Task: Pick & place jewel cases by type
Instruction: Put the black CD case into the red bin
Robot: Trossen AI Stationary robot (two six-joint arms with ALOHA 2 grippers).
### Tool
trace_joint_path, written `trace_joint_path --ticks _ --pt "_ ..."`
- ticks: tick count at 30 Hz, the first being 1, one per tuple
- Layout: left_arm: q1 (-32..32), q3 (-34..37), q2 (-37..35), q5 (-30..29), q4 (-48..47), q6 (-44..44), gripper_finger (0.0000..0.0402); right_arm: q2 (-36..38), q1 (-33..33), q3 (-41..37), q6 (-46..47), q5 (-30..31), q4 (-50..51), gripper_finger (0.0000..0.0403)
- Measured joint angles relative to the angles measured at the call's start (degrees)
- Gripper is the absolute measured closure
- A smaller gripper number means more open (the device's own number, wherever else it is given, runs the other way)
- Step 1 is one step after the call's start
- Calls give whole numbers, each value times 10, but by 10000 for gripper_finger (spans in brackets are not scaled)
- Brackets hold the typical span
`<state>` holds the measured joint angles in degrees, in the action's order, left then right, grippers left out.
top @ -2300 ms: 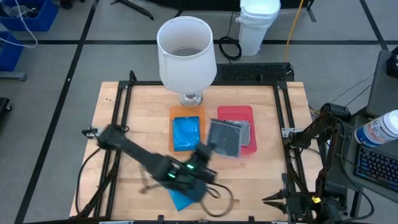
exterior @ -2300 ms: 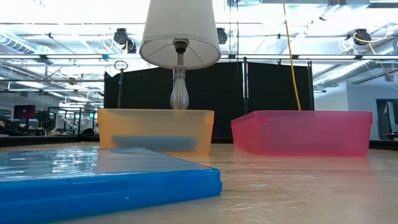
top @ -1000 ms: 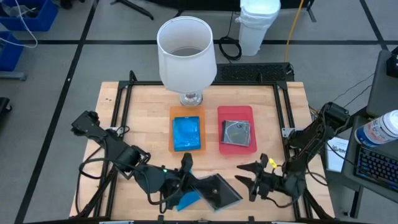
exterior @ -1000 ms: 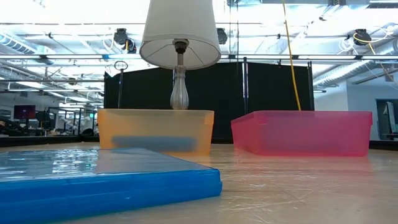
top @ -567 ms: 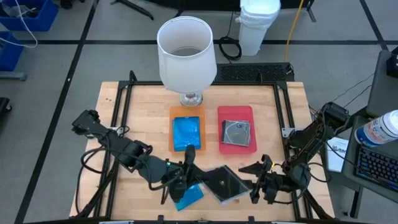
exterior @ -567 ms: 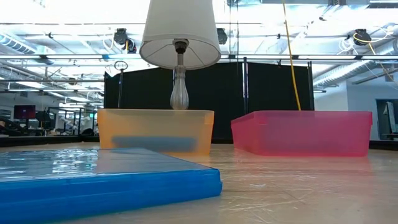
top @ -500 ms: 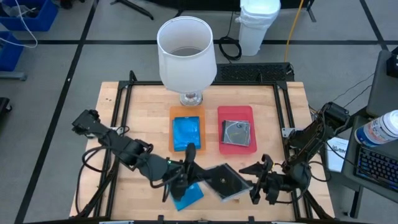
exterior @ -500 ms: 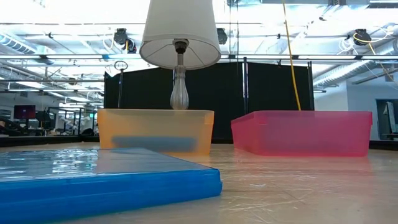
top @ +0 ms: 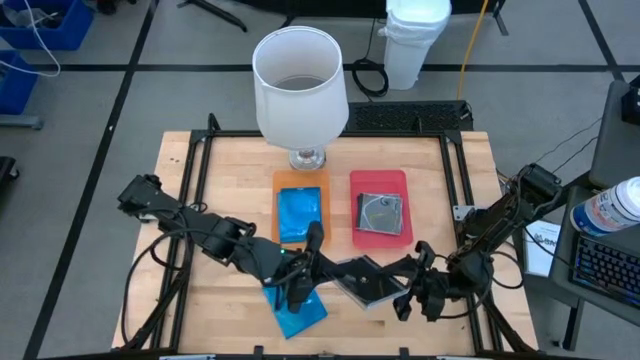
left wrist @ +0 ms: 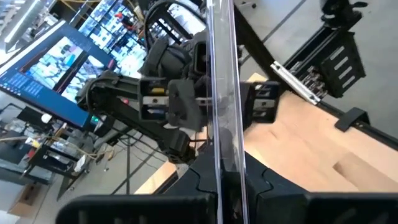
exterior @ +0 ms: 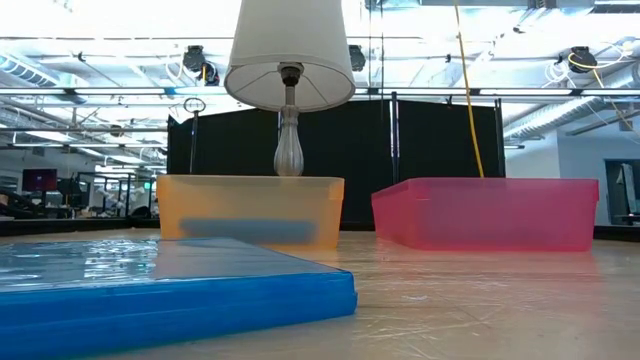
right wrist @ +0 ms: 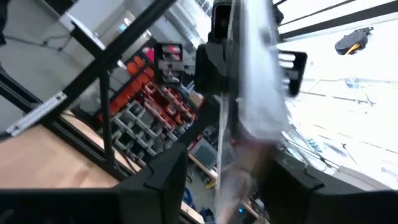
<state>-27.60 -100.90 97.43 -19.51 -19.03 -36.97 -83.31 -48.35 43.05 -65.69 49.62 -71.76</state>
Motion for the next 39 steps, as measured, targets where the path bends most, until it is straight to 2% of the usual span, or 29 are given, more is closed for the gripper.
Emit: trace_joint_path --ticks 3,7,10,11,17,25,30,34,37,39 --pt "1 0 0 -1 -1 0 382 0 3 0 8 -3 -1 266" --pt "-1 0 0 2 -7 -2 368 0 3 0 9 -2 0 329" --pt "0 0 0 3 -11 1 379 0 4 0 5 2 -2 376" --pt "-1 0 0 3 -10 2 383 0 3 0 3 1 -2 381" --pt "0 0 0 15 -10 7 378 0 3 0 2 2 -4 364" --pt "-3 0 0 21 -12 29 271 0 4 1 -28 58 -3 380" --pt "-5 0 0 21 -19 33 237 0 4 1 -34 66 -3 380" --pt "-15 -1 -5 22 -25 40 222 0 6 1 -79 133 -1 379" --pt "-29 -7 -11 34 -19 104 211 0 11 0 -109 190 15 379" --pt "-41 -7 -21 35 -28 184 202 0 13 0 -122 187 24 379"
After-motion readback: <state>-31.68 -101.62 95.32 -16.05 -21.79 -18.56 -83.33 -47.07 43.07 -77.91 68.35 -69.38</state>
